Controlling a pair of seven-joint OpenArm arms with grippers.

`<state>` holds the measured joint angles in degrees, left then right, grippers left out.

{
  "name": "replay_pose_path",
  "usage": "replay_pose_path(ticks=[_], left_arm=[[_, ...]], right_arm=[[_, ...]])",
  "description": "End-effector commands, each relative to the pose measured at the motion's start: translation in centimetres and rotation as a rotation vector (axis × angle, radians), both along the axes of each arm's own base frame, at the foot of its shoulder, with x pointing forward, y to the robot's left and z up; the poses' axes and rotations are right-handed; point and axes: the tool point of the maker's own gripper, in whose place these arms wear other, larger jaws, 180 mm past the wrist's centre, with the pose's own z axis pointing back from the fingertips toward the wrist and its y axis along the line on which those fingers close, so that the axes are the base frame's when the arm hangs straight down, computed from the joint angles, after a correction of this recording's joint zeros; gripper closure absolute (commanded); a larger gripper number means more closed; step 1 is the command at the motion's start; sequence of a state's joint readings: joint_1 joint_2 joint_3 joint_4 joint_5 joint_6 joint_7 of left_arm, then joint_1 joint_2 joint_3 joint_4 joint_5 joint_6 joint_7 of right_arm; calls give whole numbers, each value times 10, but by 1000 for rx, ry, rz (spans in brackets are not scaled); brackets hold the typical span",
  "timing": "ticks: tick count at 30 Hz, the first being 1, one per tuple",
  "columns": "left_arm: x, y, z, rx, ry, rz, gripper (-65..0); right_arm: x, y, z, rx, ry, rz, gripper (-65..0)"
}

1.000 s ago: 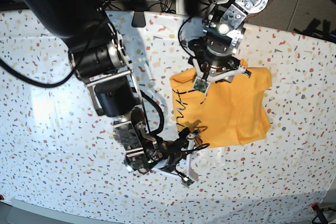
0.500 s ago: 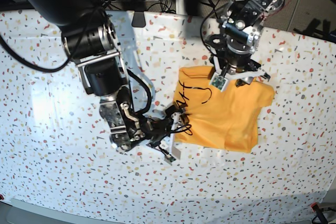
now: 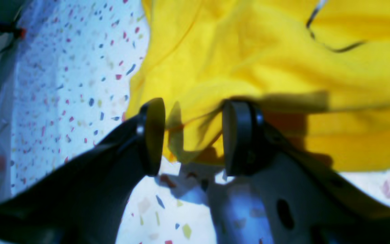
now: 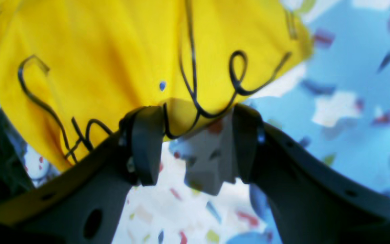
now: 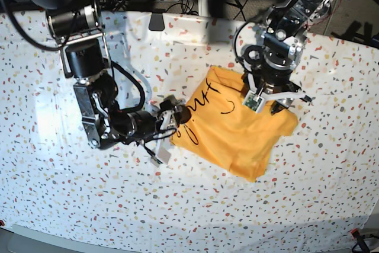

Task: Fold the T-shirt properly
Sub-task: 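Grasp the shirt edge with the right gripper and straighten the bundle with both, then pull the shirt edges apart with both grippers to square the fold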

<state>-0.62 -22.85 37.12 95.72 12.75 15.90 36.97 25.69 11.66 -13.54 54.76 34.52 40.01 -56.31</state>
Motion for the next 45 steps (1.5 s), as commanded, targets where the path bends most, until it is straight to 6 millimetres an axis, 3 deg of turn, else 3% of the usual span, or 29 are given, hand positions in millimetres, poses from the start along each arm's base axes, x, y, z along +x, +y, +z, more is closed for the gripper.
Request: replay_pose_path(ticks=[1, 6, 15, 21, 26, 30, 35, 41, 45], left_arm=[[11, -2, 15, -14, -50, -14, -266], [11, -2, 15, -12, -44, -12, -266], [15, 1, 20, 51, -76, -44, -266], [18, 5, 27, 116, -122, -53, -266], [24, 21, 41, 95, -200, 62, -266], [24, 29, 53, 65, -227, 143, -266], [19, 19, 64, -32, -222, 151, -266], [-10, -44, 33, -221, 10, -102, -266], [-26, -49, 3, -202, 101, -165, -266]], right_arm=[[-18, -12, -11, -84, 47, 44, -325], [-17, -2, 3, -50, -41, 55, -325], [-37, 29, 21, 45, -71, 99, -325], [-49, 48, 49, 85, -177, 147, -325], [-35, 55, 83, 110, -296, 157, -325], [-12, 45, 102, 104, -386, 111, -325], [15, 18, 97, -25, -510, 44, -325], [5, 5, 65, -108, -393, 53, -325], [-6, 6, 55, -137, -328, 71, -325]])
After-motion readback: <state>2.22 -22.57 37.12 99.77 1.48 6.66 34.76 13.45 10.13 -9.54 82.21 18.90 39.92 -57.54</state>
